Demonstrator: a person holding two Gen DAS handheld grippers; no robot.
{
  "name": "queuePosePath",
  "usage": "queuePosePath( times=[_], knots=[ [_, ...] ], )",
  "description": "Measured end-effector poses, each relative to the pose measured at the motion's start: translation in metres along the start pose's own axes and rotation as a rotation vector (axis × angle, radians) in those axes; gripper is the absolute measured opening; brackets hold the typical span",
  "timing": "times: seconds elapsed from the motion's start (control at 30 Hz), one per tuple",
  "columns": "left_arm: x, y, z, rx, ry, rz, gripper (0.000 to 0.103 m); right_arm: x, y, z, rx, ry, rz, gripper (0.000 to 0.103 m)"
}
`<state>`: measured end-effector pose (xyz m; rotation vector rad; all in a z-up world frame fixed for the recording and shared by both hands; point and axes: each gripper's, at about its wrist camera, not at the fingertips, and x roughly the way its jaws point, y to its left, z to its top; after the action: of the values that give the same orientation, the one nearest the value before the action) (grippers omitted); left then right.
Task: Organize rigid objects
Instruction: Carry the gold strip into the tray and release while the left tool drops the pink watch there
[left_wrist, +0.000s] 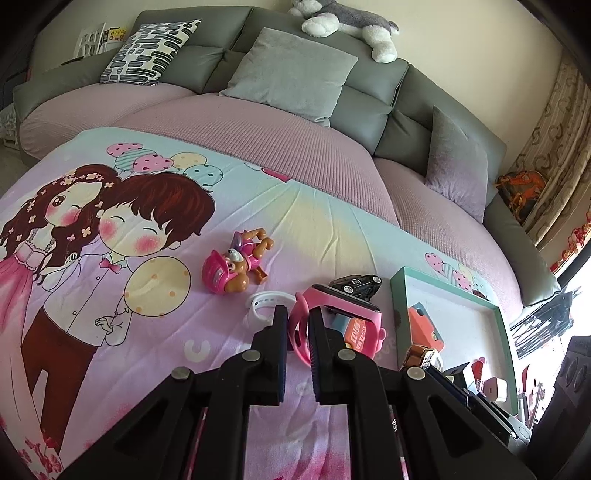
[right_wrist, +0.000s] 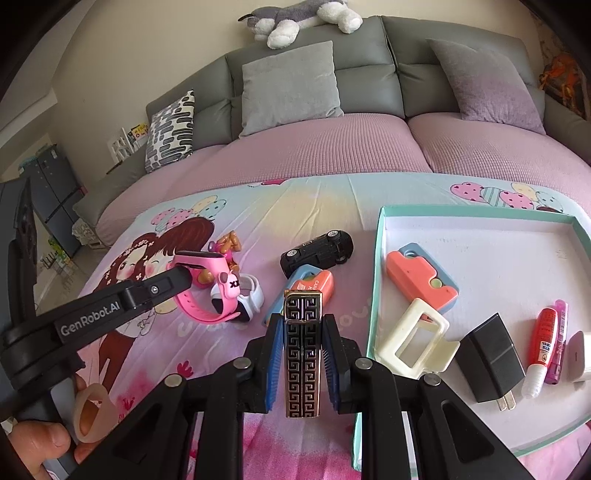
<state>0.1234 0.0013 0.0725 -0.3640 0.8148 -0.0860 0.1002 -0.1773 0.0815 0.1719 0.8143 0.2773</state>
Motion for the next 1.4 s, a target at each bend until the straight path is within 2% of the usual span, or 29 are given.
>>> queuePosePath(
  times=[0.2,0.43,0.73,0.93,1.07,1.2,1.4],
  knots=[
    [-0.002,-0.001,0.001,-0.007,-0.012,-0.005,0.011,-0.004,-0.003,0.001,0.008,-0.014,-0.005,0.022],
    [-0.008,-0.018,0.003,0.017,-0.041,-0.037,0.011,-0.027,-0.019,0.007,0.034,-0.094,-0.047,0.022],
    [-0.006,-0.056,0.002,0.097,-0.028,-0.088,0.011,-0.054,-0.085,0.016,0.184,-0.178,-0.18,0.022],
    [0.0,-0.082,0.001,0.138,0.004,-0.119,0.011,-0.065,-0.122,0.013,0.256,-0.169,-0.328,0.022],
    [0.009,-0.104,-0.001,0.175,0.028,-0.145,0.011,-0.069,-0.143,0.009,0.326,-0.156,-0.343,0.022],
    [0.022,-0.127,-0.004,0.217,0.06,-0.164,0.011,-0.071,-0.15,0.007,0.321,-0.142,-0.413,0.022],
    [0.038,-0.156,-0.005,0.274,0.075,-0.18,0.011,-0.076,-0.162,0.004,0.356,-0.145,-0.424,0.022]
  ],
)
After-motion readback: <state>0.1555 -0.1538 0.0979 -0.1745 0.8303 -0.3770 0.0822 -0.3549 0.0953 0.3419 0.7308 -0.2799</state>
